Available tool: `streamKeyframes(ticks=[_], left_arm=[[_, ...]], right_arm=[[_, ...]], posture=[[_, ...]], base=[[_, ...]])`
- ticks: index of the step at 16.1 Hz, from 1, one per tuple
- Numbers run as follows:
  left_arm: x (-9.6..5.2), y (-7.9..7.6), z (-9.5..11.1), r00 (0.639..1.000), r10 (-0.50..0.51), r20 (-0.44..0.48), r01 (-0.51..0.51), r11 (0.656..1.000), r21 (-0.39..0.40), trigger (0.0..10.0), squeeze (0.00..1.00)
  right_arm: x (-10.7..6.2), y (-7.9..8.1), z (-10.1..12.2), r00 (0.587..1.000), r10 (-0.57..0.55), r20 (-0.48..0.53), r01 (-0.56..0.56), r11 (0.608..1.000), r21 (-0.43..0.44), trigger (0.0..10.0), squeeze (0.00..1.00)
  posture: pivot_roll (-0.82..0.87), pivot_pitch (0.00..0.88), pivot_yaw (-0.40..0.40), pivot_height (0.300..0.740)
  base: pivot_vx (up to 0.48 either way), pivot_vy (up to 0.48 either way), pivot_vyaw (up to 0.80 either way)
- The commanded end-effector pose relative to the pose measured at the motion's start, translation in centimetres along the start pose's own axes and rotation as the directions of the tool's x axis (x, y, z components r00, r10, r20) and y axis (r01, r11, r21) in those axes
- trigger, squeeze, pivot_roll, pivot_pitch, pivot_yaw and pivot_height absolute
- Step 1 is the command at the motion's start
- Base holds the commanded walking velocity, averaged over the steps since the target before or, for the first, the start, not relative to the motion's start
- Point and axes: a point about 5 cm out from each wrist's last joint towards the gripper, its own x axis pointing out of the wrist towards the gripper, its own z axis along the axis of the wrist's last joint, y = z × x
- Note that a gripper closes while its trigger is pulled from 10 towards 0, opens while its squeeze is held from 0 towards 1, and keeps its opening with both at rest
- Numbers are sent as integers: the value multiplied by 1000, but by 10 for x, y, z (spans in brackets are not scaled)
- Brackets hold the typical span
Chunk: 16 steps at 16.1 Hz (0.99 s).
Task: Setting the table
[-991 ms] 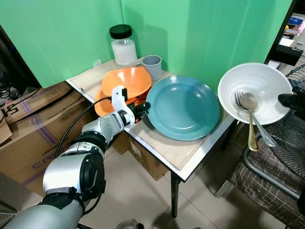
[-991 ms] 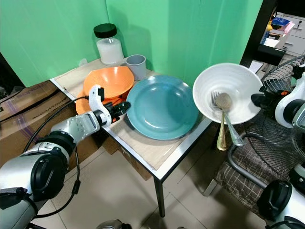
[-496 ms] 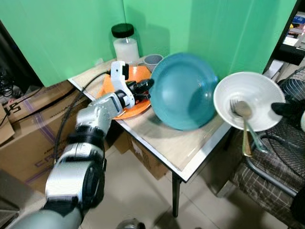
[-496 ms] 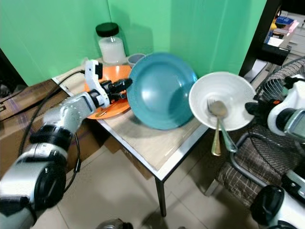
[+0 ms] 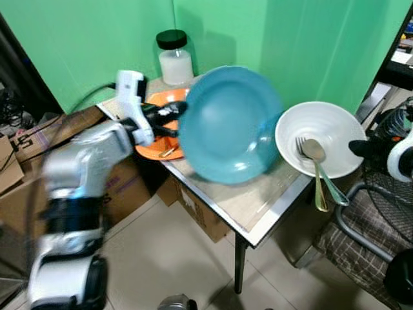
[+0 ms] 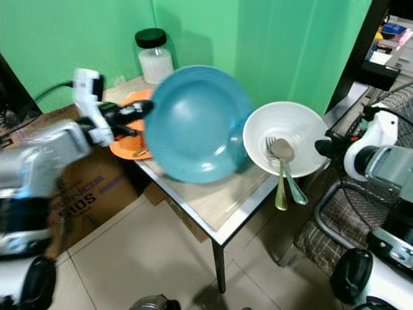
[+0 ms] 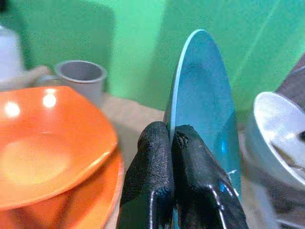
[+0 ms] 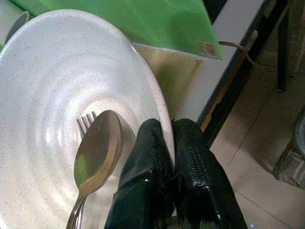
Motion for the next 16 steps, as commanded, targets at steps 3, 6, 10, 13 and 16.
streamKeyframes(ticks=[3, 6, 10, 13, 16], left_arm=[[-36, 7, 48, 990, 111, 82, -123, 979, 164, 0, 0], [-53, 14, 68, 976, 183, 114, -206, 948, 243, 0, 0], [-61, 3, 107, 942, 181, 284, -267, 916, 301, 0, 0], [-60, -1, 110, 941, 160, 299, -253, 919, 303, 0, 0], [-57, -4, 110, 942, 147, 303, -240, 924, 298, 0, 0]], right_arm=[[13, 22, -5, 997, 82, -14, -82, 996, -34, 0, 0], [25, 34, -15, 993, 104, -52, -106, 993, -49, 0, 0], [59, 66, -22, 993, 94, -69, -101, 989, -110, 8902, 0], [75, 70, -24, 997, 56, -58, -63, 992, -109, 10000, 0], [91, 73, -31, 996, 45, -71, -52, 995, -89, 10000, 0]], posture=[[13, 0, 52, 740], [28, 0, 39, 740], [40, 0, 29, 740], [47, 0, 27, 740], [48, 0, 31, 740]], base=[[0, 0, 0], [0, 0, 0], [0, 0, 0], [0, 0, 0], [0, 0, 0]])
